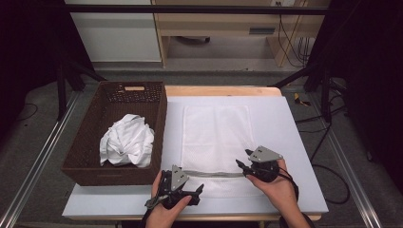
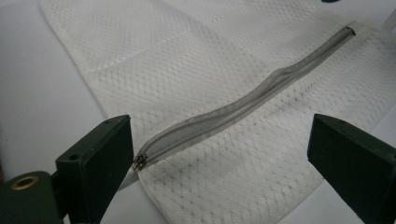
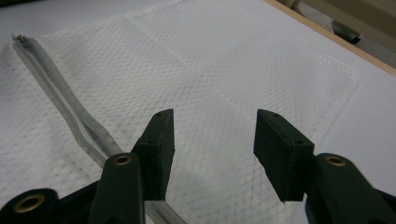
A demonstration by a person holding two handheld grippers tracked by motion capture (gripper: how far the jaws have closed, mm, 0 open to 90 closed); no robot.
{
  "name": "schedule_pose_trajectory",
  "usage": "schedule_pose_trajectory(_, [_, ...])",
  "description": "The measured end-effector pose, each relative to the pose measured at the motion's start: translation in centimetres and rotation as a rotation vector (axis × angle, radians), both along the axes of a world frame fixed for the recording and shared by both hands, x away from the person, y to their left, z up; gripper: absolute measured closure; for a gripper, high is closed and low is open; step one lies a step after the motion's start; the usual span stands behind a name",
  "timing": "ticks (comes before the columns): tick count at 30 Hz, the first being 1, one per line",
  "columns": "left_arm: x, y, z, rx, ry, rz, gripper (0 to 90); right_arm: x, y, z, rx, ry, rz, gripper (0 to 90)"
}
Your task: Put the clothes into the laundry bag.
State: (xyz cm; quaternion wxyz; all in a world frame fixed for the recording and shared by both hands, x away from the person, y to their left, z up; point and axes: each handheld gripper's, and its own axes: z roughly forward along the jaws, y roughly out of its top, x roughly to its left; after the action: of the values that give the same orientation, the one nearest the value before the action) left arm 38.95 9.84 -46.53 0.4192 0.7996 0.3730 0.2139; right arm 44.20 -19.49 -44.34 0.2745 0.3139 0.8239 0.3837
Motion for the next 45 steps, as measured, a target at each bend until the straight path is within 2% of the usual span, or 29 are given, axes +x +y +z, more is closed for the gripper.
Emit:
schedule_pose_trajectory(5, [0.0, 0.0, 0.1, 0.006, -0.003, 0.011, 10.7, -0.1, 0.5, -0.2, -0.025, -0.002, 0.038, 56.4])
schedule_pose_trajectory(10, [-0.2, -0.2, 0.1, 0.020, -0.001, 0.022, 14.0, -0.5, 1.3, -0.2, -0.041, -0.005, 0.096, 63.3])
schedule_pose_trajectory(12, [-0.3, -0.3, 0.2, 0.020, -0.006, 0.025, 15.3, -0.7, 1.8, -0.1, -0.048, -0.009, 0.130, 69.0])
schedule_pose_trajectory(17, [-0.4, -0.3, 0.2, 0.028, -0.006, 0.022, 17.5, -0.9, 2.6, -0.2, -0.061, -0.004, 0.174, 73.0])
schedule_pose_trajectory(21, [-0.4, -0.3, 0.1, 0.032, -0.002, 0.021, 18.4, -1.0, 3.6, -0.6, -0.096, 0.008, 0.214, 73.5])
schedule_pose_trajectory(26, [-0.5, -0.3, 0.1, 0.037, -0.009, 0.017, 18.4, -0.9, 4.7, -1.1, -0.140, 0.024, 0.233, 73.1])
schedule_pose_trajectory(34, [-0.4, -0.3, 0.4, 0.036, -0.023, 0.017, 18.4, -0.9, 6.0, -2.1, -0.210, 0.029, 0.280, 67.1])
schedule_pose_trajectory(40, [-0.4, -0.2, 0.5, 0.029, -0.026, 0.025, 18.4, -1.0, 6.3, -2.6, -0.238, 0.034, 0.282, 63.9])
schedule_pose_trajectory(45, [-0.5, -0.3, 0.5, 0.031, -0.026, 0.022, 18.4, -0.7, 6.5, -2.8, -0.260, 0.018, 0.287, 62.8])
